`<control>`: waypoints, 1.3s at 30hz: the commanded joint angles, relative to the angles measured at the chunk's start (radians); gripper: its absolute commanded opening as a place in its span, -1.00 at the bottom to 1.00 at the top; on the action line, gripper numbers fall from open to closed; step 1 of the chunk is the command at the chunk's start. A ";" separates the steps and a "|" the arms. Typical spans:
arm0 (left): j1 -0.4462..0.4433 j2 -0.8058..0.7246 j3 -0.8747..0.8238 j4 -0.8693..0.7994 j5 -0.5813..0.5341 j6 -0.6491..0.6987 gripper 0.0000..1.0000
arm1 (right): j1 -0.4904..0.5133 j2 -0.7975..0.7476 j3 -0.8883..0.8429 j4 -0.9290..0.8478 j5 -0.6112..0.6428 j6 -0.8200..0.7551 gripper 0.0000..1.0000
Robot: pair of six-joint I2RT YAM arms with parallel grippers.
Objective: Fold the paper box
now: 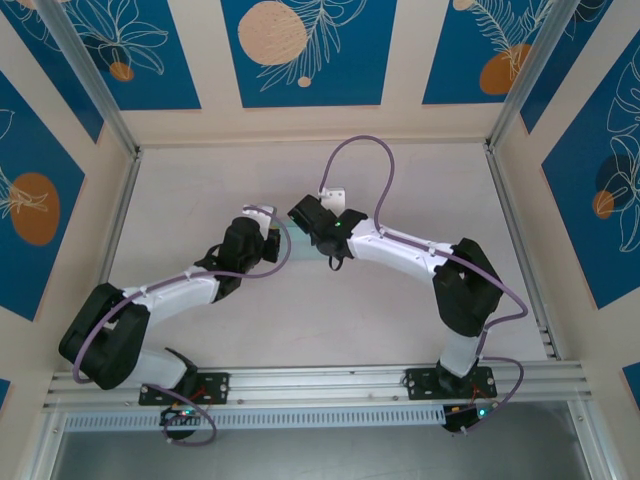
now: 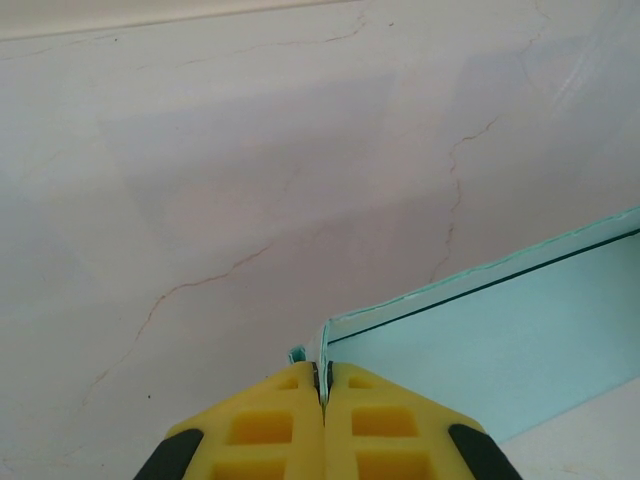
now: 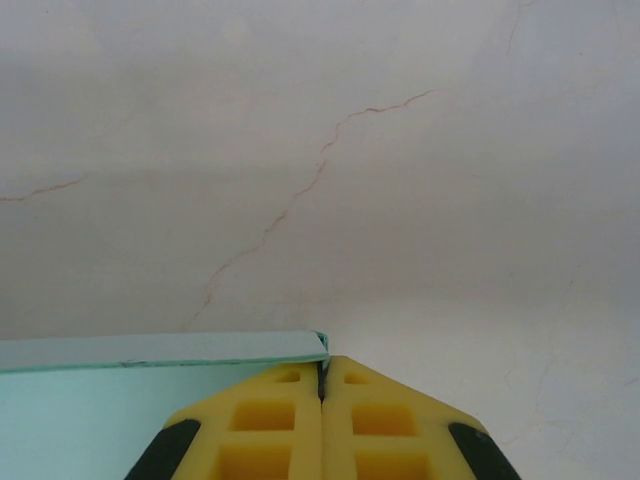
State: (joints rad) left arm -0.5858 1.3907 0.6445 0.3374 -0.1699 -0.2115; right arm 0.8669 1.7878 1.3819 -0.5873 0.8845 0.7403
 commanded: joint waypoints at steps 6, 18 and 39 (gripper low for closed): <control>-0.040 -0.029 0.037 0.009 0.079 -0.068 -0.87 | 0.047 0.023 -0.047 -0.001 -0.073 0.027 -1.00; -0.027 -0.074 0.141 -0.180 0.116 -0.210 -0.50 | 0.067 0.021 -0.047 -0.019 -0.022 0.019 -1.00; 0.092 -0.108 0.084 -0.197 0.192 -0.365 -0.15 | 0.073 0.069 0.023 -0.086 0.008 0.002 -1.00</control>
State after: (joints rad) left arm -0.5091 1.3022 0.7483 0.0959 -0.0277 -0.5423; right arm 0.9276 1.8118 1.4014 -0.6060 0.9360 0.7391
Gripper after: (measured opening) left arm 0.426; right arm 0.060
